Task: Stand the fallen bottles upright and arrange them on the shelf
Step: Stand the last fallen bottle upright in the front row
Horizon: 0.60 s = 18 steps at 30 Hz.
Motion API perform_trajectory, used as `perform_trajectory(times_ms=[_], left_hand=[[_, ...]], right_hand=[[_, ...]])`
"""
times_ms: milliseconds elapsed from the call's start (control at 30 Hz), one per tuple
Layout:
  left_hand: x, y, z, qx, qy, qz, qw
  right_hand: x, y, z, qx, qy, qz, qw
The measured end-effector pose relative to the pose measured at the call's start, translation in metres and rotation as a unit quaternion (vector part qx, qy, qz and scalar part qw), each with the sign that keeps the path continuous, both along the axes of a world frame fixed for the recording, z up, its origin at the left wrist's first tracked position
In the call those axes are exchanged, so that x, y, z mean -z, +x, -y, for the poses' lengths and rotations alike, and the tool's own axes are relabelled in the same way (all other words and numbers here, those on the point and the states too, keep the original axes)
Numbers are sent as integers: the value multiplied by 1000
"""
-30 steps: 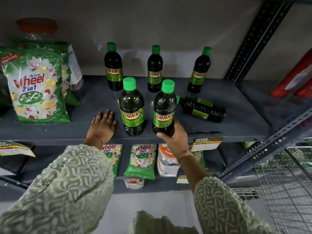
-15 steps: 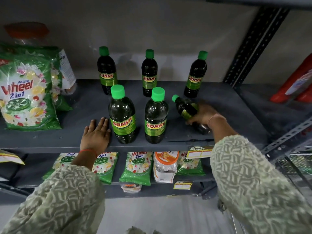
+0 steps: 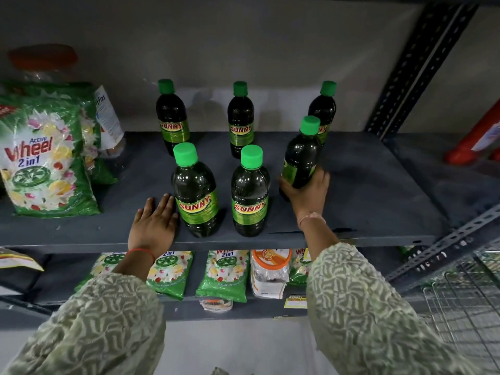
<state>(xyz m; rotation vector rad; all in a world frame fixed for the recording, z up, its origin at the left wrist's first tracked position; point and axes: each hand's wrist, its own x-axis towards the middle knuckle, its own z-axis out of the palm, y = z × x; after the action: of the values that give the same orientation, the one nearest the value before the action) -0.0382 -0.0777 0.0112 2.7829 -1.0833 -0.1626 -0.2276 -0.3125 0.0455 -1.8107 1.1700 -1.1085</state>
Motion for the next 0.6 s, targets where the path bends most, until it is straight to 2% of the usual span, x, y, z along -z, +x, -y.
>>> perform_trajectory(times_ms=[167,233,300,367,467,600], left_hand=[[-1,-1,0,-1,6,-1,1000],[0,0,0,-2,4,-3,1000],[2,2,-1,2,3,-2,1000],[4,3,-2,8,7,5,1000],[4,3,-2,3,2,0,1000],[3,4,0,7,6,0,1000]], right_hand=[[3,-13,0,-63,93,95,989],[4,-11,-1,-49,75,68,994],[4,-7,-2,-10,47,-15,999],[6,-6,-2,-11,48,-25,998],[9,-16,5,-61,108,25,992],[10,-32,21,-171,136,-23,976]])
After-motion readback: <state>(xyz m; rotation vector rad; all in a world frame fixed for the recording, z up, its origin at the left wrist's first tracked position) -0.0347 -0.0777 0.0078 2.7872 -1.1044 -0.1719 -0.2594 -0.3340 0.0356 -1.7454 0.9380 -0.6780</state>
